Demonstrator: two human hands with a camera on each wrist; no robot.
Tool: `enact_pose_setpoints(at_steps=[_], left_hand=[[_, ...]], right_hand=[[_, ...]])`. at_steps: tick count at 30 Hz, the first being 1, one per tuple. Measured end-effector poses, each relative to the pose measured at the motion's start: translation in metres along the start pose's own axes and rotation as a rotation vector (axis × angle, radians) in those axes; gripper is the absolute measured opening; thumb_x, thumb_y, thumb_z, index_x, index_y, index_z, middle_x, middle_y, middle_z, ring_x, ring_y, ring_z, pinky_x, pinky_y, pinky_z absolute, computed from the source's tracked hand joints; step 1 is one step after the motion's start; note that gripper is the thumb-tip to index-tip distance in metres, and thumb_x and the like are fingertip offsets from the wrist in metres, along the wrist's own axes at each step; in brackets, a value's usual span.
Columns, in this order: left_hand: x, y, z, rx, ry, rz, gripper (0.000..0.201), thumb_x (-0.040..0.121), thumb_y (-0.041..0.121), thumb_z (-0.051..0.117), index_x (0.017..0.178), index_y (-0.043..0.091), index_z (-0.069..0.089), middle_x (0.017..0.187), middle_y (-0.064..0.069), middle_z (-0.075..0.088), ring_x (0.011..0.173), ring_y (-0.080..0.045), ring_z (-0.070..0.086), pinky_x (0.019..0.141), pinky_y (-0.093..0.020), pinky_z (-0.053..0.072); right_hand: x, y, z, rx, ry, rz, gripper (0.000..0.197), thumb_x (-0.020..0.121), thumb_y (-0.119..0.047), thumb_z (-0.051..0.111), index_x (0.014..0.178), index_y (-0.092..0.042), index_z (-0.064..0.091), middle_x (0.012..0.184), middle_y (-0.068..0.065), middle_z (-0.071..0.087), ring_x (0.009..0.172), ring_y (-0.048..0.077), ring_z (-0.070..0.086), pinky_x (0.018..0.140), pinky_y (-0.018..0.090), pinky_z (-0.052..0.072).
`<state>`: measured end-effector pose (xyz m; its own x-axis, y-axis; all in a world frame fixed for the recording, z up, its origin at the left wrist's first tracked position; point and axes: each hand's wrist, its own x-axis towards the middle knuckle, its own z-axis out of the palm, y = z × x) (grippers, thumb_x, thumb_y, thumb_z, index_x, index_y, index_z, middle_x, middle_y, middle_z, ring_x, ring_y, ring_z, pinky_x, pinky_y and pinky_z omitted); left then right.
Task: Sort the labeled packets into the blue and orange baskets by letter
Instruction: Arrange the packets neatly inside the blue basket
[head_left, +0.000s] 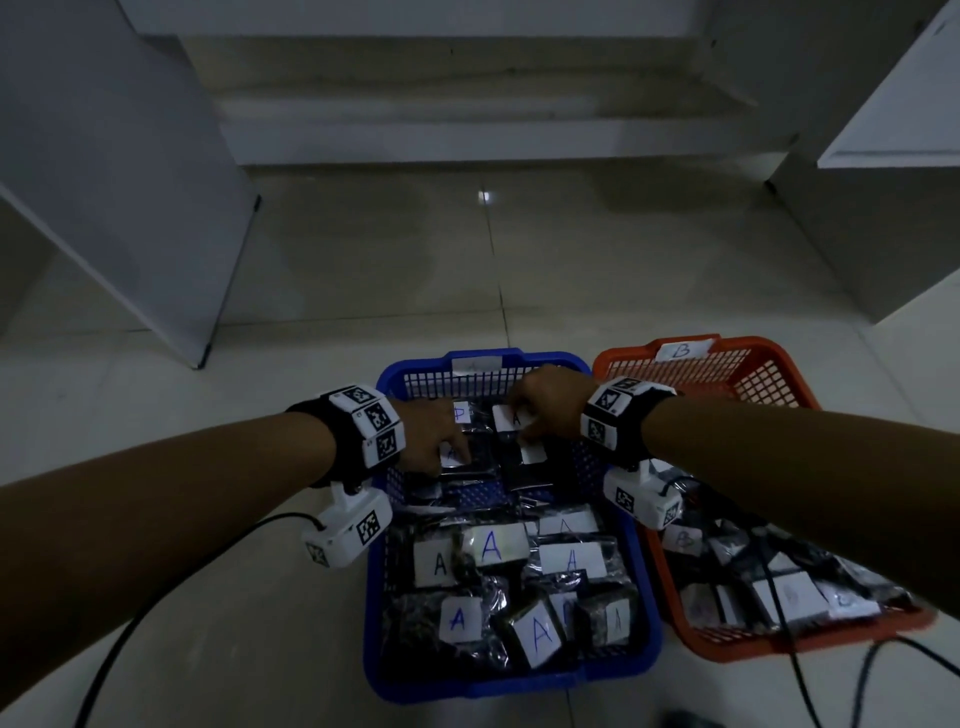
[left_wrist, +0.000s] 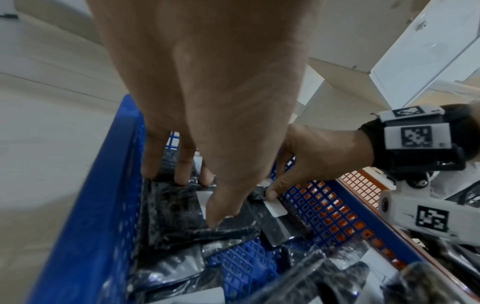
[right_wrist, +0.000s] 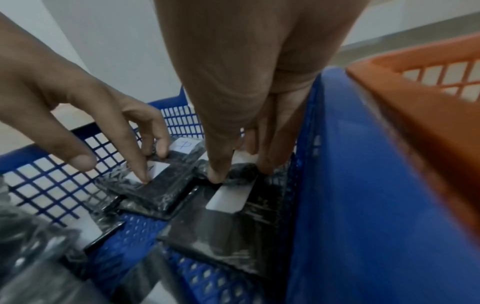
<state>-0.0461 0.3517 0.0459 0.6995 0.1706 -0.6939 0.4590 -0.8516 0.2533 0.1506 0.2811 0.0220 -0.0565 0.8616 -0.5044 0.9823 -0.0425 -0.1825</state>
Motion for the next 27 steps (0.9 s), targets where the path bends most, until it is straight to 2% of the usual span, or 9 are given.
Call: enact_pose_setpoints(at_steps=[5, 8, 11, 13, 16, 19, 22, 25, 27], left_hand=[[-0.005, 0.0, 0.0, -0.003, -0.011, -0.012, 0.045, 0.098, 0.025, 0.058, 0.143, 0.03, 0.05, 0.132, -0.007, 0.039, 0.125, -0.025, 0.039, 0.091, -0.024, 0.032], [-0.009, 0.001, 0.0, -0.022, -0.008, -0.02, 0.044, 0.098, 0.025, 0.058, 0.142, 0.028, 0.051, 0.131, -0.006, 0.04, 0.124, -0.024, 0.042, 0.09, -0.022, 0.032], [-0.015, 0.004, -0.001, -0.074, 0.081, 0.004, 0.035, 0.097, 0.024, 0.059, 0.132, 0.022, 0.061, 0.117, -0.001, 0.049, 0.116, -0.021, 0.051, 0.09, -0.022, 0.039], [-0.021, 0.011, -0.006, -0.22, 0.132, 0.031, 0.022, 0.095, 0.023, 0.06, 0.115, 0.02, 0.07, 0.106, 0.003, 0.064, 0.104, -0.018, 0.062, 0.089, -0.028, 0.051], [-0.029, 0.029, -0.013, -0.489, -0.051, 0.032, 0.016, 0.089, 0.027, 0.07, 0.1, 0.015, 0.074, 0.096, 0.0, 0.076, 0.09, -0.018, 0.073, 0.089, -0.039, 0.058], [-0.034, 0.04, -0.009, -0.504, -0.246, 0.022, 0.031, 0.077, 0.031, 0.084, 0.101, 0.014, 0.074, 0.095, -0.002, 0.077, 0.092, -0.02, 0.073, 0.09, -0.041, 0.058], [-0.033, 0.045, -0.001, -0.452, -0.276, 0.004, 0.041, 0.066, 0.029, 0.092, 0.1, 0.014, 0.073, 0.096, -0.003, 0.077, 0.099, -0.024, 0.071, 0.093, -0.044, 0.057], [-0.034, 0.047, -0.003, -0.447, -0.247, 0.002, 0.036, 0.069, 0.03, 0.09, 0.098, 0.016, 0.073, 0.094, 0.001, 0.076, 0.092, -0.018, 0.07, 0.093, -0.042, 0.057], [-0.035, 0.045, -0.01, -0.458, -0.205, 0.003, 0.037, 0.07, 0.038, 0.088, 0.098, 0.022, 0.072, 0.098, 0.0, 0.075, 0.091, -0.015, 0.068, 0.094, -0.042, 0.057]], right_hand=[[0.004, -0.005, 0.0, -0.044, 0.007, 0.044, 0.036, 0.083, -0.04, 0.078, 0.095, -0.011, 0.06, 0.095, 0.007, 0.062, 0.083, 0.022, 0.056, 0.076, 0.035, 0.052], [0.004, -0.007, -0.002, -0.052, -0.001, 0.066, 0.039, 0.081, -0.04, 0.079, 0.088, -0.016, 0.05, 0.091, 0.006, 0.055, 0.081, 0.024, 0.056, 0.077, 0.036, 0.053], [-0.004, -0.005, -0.006, -0.028, -0.021, 0.043, 0.031, 0.082, -0.034, 0.079, 0.095, -0.01, 0.066, 0.099, 0.006, 0.068, 0.089, 0.025, 0.066, 0.082, 0.038, 0.057], [-0.016, -0.01, -0.015, 0.163, -0.095, -0.006, 0.02, 0.083, -0.03, 0.076, 0.095, -0.014, 0.075, 0.098, 0.003, 0.075, 0.087, 0.02, 0.07, 0.084, 0.039, 0.059], [-0.049, -0.03, -0.029, 0.489, -0.361, -0.105, 0.024, 0.08, -0.041, 0.078, 0.096, -0.024, 0.078, 0.095, -0.001, 0.077, 0.086, 0.014, 0.071, 0.075, 0.037, 0.059], [-0.077, -0.049, -0.022, 0.507, -0.491, -0.123, 0.036, 0.07, -0.043, 0.088, 0.098, -0.025, 0.075, 0.096, -0.002, 0.076, 0.088, 0.013, 0.069, 0.088, 0.04, 0.056], [-0.087, -0.059, -0.004, 0.462, -0.413, -0.15, 0.043, 0.064, -0.038, 0.092, 0.094, -0.016, 0.072, 0.094, 0.0, 0.074, 0.092, 0.02, 0.069, 0.088, 0.039, 0.058], [-0.085, -0.055, -0.001, 0.437, -0.331, -0.167, 0.033, 0.068, -0.033, 0.09, 0.09, -0.016, 0.072, 0.088, -0.001, 0.074, 0.08, 0.014, 0.068, 0.075, 0.032, 0.058], [-0.082, -0.043, -0.011, 0.452, -0.345, -0.139, 0.025, 0.071, -0.031, 0.087, 0.09, -0.021, 0.075, 0.087, -0.006, 0.074, 0.081, 0.009, 0.068, 0.076, 0.03, 0.057]])
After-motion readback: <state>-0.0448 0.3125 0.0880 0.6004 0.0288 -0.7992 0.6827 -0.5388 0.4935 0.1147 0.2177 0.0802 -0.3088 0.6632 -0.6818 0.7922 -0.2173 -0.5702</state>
